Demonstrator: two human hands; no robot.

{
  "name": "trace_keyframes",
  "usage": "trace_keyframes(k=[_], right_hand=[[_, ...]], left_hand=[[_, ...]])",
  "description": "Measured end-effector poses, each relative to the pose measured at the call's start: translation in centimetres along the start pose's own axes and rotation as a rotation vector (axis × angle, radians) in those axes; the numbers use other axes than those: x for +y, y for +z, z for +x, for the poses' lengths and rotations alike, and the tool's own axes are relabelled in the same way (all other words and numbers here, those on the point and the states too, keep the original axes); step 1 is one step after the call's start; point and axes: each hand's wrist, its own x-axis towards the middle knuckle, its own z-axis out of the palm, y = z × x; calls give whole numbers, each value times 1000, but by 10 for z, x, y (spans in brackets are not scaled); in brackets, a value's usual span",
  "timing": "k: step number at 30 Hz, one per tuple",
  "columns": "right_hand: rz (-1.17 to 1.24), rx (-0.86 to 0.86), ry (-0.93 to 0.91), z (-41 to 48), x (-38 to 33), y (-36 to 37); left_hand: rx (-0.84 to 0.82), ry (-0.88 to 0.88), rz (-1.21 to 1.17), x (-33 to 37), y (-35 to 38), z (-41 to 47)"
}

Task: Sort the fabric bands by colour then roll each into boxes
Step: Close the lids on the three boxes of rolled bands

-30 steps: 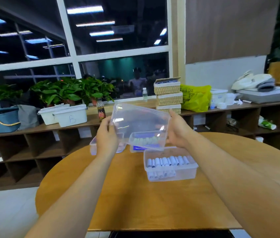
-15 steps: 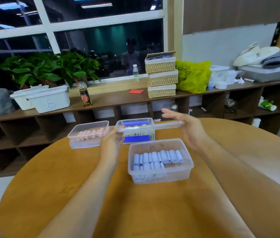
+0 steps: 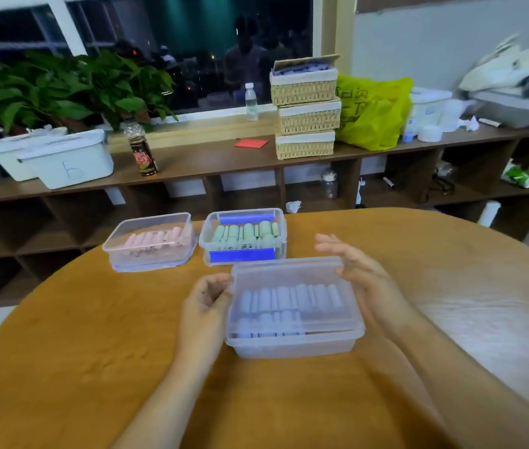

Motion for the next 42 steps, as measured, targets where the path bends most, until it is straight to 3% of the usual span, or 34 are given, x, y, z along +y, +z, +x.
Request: trace_keyframes(k=[5, 9, 15, 20, 23, 29, 35, 39, 42], right_hand=[[-201, 141, 136, -6, 21, -1], [-245, 109, 253, -12, 27, -1], [-376, 35, 265, -22, 21, -2], [-789, -144, 344, -20, 6, -5], [-985, -169, 358, -11, 2, -11], [-1382, 49, 278, 18, 3, -18], [-1380, 9, 436, 30, 7, 7], [-1403, 39, 467, 63, 16, -31], [-1387, 44, 471, 98, 26, -58]], left_hand=[[120, -81, -2, -15, 0, 24], [-92, -268, -5, -14, 8, 37], [-166, -226, 26, -19, 8, 23], [-173, -194, 87, -18, 9, 25], [-164, -191, 103, -17, 21, 30], [-209, -159, 176, -30, 76, 60], [-165, -59, 223, -15, 133, 76], [-129, 59, 282, -1, 97, 97], [-81, 53, 279, 4, 56, 123]])
